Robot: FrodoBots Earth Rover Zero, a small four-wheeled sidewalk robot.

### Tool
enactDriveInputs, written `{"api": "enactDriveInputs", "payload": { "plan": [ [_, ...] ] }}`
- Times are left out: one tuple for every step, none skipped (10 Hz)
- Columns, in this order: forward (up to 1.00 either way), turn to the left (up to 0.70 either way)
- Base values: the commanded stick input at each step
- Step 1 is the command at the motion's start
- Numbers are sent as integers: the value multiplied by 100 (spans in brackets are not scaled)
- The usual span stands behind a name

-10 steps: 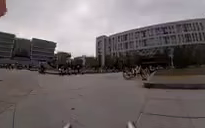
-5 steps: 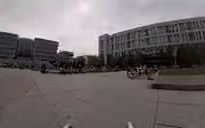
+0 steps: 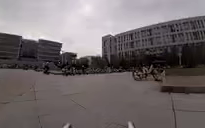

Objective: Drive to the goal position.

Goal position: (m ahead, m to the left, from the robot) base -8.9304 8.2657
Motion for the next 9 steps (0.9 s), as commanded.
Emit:
{"api": "enactDriveInputs", "payload": {
  "plan": [
    [70, 13],
    [70, 13],
    [70, 13],
    [70, 13],
    [70, 13],
    [70, 13],
    [70, 13],
    [70, 13],
    [70, 13]
  ]
}}
